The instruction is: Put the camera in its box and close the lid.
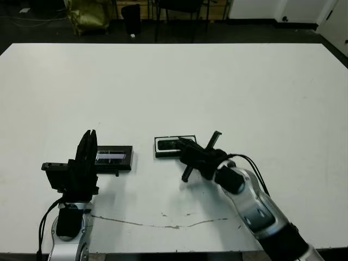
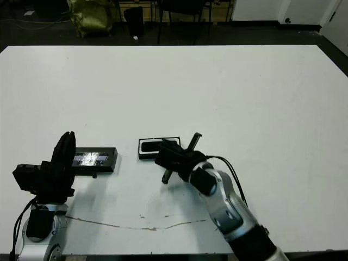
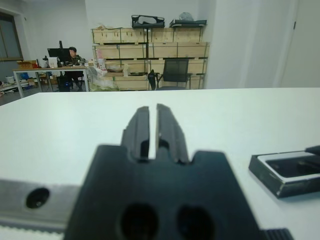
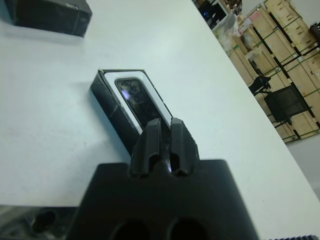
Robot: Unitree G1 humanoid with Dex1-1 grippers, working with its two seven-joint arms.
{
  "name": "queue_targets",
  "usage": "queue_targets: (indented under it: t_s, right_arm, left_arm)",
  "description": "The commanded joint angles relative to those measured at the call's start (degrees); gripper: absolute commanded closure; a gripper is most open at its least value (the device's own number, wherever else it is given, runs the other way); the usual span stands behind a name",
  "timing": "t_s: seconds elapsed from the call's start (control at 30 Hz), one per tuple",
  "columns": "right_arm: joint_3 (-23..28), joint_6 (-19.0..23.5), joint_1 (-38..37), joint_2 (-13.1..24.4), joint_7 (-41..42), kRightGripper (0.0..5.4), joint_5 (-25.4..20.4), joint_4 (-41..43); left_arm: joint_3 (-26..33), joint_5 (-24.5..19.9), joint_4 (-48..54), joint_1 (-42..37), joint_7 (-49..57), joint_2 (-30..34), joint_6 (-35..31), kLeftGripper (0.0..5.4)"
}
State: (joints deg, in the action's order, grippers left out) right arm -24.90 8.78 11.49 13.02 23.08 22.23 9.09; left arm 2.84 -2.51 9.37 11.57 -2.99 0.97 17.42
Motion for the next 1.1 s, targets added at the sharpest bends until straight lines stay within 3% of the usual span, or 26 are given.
queue_targets:
  t_s: [0.03,0.3,0.4,0.53,0.73,0.8,0.9,1.1]
  right_arm:
    - [2.94,-3.93,-1.58,-0.91,-2.85,5.38,-3.07,-0.45]
    - [9.71,-17.12,-2.09,-5.45,-13.14,5.38,-9.07,-4.79]
    - [13.25,-19.99,-1.76,-6.19,-15.70,5.38,-11.32,-4.29]
    - [18.42,-17.63,-2.14,-6.80,-15.40,5.38,-18.03,-0.41]
    - [23.91,-19.26,-5.81,-5.96,-16.28,5.38,-21.16,3.29]
    - [24.39,-17.43,-8.14,-5.90,-15.87,5.38,-21.91,5.58]
    - [24.80,-12.97,-12.48,-6.19,-13.69,5.38,-26.85,7.72]
    - [25.52,-9.36,-19.75,-6.05,-11.16,5.38,-32.15,7.81]
  left_arm:
    - [0.11,-0.16,-1.13,0.60,-0.13,0.15,0.17,5.40]
    - [0.18,-0.77,-1.58,0.56,-0.40,0.23,0.71,5.40]
    - [0.16,-0.42,-1.03,0.81,-0.05,0.24,-0.03,5.40]
    - [0.27,-0.18,-0.69,1.02,0.08,0.39,-0.25,5.40]
    - [0.99,-0.37,-1.45,0.70,-0.50,1.28,1.20,5.40]
    - [1.39,-0.94,-1.59,0.62,-1.13,1.84,1.61,5.40]
    - [2.46,-1.12,0.38,1.20,-1.84,3.32,0.51,5.40]
    - [6.29,-4.81,6.65,2.60,-4.89,7.88,-5.27,5.40]
